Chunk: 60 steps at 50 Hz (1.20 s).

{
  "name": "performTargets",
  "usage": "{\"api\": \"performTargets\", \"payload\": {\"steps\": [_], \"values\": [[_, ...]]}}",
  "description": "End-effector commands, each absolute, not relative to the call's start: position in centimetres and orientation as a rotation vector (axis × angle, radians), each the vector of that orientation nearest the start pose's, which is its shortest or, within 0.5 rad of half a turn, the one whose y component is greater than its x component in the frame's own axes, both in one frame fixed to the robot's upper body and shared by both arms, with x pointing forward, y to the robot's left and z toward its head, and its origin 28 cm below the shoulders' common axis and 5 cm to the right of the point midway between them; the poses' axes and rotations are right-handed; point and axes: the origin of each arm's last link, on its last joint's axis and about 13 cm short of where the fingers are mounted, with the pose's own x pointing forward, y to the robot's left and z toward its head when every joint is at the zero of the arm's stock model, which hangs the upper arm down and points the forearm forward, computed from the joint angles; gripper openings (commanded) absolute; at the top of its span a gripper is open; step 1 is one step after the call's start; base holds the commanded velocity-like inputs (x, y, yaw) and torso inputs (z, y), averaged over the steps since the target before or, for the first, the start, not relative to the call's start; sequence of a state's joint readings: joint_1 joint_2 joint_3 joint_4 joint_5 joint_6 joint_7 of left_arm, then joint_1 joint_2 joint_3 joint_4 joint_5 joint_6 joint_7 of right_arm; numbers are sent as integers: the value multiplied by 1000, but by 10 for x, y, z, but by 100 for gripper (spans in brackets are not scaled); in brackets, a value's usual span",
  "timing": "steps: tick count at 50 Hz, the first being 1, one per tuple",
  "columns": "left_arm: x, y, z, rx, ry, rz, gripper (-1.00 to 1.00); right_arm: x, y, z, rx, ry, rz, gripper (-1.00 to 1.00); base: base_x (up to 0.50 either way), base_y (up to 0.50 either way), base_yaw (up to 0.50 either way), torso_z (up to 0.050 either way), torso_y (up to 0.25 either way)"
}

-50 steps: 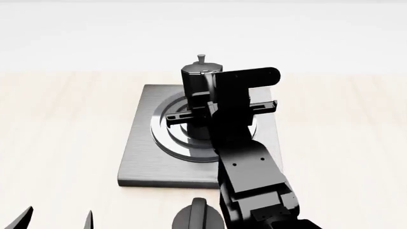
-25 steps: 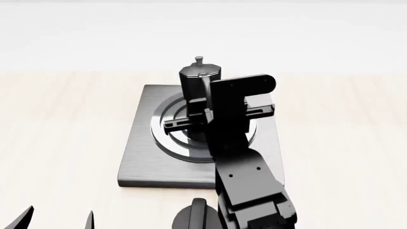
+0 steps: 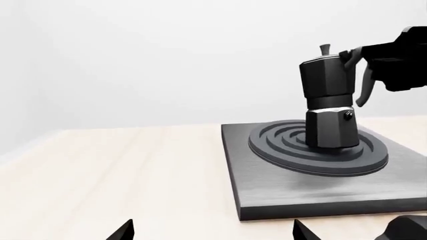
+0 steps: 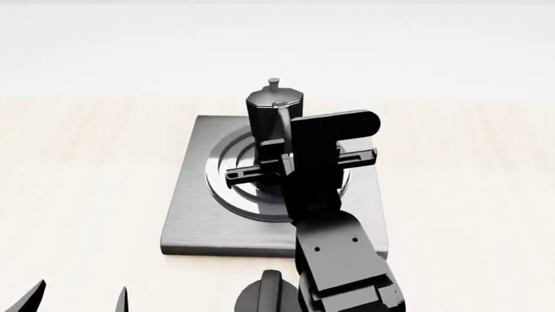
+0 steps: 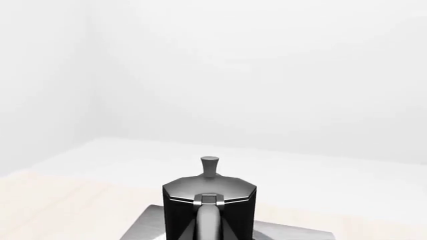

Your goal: Put the moka pot on the stove.

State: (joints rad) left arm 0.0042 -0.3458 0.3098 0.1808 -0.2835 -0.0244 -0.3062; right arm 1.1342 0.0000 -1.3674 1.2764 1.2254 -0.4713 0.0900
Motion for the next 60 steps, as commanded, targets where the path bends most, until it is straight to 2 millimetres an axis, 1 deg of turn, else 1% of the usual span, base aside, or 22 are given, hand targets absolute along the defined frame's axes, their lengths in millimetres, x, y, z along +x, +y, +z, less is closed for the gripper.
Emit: {"api": "performTargets", "payload": {"steps": [1,9,23,39,53,60], "values": [[199,217,43,25,-68,-43,100,391,-54,80,-5,-11,212,-100,0,0,0,0,0],[198,216,42,26,-67,-47,100,388,-55,74,6,-11,208,-100,3,0,2,-1,0],[199,216,43,28,-68,-49,100,382,-65,63,40,-14,179,-100,2,0,2,-2,0],[198,216,43,29,-68,-50,100,376,-67,64,50,-25,181,-100,1,0,1,-1,0],[198,216,43,28,-68,-52,100,369,-69,58,65,-17,175,-100,2,0,1,-1,0],[198,216,44,29,-67,-53,100,365,-70,60,60,-30,174,-100,0,0,0,-1,0]]}}
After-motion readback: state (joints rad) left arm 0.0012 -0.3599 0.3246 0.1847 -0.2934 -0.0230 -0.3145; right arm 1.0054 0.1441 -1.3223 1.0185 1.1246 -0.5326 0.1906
